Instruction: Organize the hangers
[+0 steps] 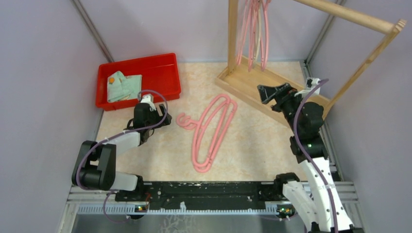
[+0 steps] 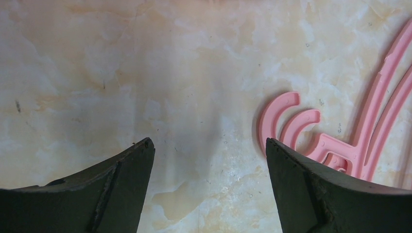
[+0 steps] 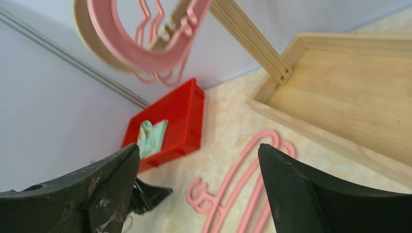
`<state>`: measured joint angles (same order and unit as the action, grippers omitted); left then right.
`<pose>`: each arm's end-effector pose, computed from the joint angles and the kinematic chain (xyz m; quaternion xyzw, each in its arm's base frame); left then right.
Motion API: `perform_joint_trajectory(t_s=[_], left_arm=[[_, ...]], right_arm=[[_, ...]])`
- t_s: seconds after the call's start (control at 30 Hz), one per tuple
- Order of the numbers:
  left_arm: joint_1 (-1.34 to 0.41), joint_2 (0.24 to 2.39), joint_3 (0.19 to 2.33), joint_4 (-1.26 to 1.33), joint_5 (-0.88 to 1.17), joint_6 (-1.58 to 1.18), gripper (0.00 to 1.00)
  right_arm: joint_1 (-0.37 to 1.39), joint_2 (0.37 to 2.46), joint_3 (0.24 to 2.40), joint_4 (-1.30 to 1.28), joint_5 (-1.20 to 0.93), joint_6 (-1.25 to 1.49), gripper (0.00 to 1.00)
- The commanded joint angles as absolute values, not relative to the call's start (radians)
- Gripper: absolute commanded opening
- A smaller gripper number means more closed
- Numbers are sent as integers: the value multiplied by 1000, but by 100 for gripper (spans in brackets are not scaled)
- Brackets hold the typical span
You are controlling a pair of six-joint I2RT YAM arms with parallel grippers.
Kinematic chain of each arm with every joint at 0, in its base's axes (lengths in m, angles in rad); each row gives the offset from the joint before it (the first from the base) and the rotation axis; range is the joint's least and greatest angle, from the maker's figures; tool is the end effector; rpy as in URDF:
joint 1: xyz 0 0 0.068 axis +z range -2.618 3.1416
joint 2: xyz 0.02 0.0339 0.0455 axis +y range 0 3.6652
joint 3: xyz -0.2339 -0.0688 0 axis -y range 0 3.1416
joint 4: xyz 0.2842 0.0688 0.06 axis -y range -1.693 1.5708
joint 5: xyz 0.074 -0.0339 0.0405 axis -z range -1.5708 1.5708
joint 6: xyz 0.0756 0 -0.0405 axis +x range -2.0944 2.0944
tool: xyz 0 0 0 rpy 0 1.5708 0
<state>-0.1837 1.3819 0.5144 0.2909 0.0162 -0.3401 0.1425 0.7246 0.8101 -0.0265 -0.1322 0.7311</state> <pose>0.3253 -0.0617 0.0837 -0.0648 0.8766 -0.1303 0.4588 0.2674 0.0484 0.3614 0.1525 0.6690 0.3482 0.6387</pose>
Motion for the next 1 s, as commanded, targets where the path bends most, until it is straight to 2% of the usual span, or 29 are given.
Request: perform_joint_trajectory(t_s=[0.0,0.13,0.2,0.37,0.47,0.63,0.97], left_arm=[[-187,1405,550,303,28,-348,89],[-190,1415,551,313,39,-358,89],[-192,1417,549,313,36,-364,89],[-195,1428,555,309,38,-367,89],[-197,1422,562,301,35,-367,89],[-198,1403,566,293,33,-362,89],[-198,1396,546,317,56,-377,89]], right_arm=[[154,639,764,-212,-178,609,89],[189,660,682,-244,-262,577,80],[260,703,657,-246,-233,553,78],[649,872,655,-184,50,538,77],[785,1022,682,-125,122,556,75],[880,1224,738,-38,159,564,72],[1022,1566,977,-34,227,538,70]])
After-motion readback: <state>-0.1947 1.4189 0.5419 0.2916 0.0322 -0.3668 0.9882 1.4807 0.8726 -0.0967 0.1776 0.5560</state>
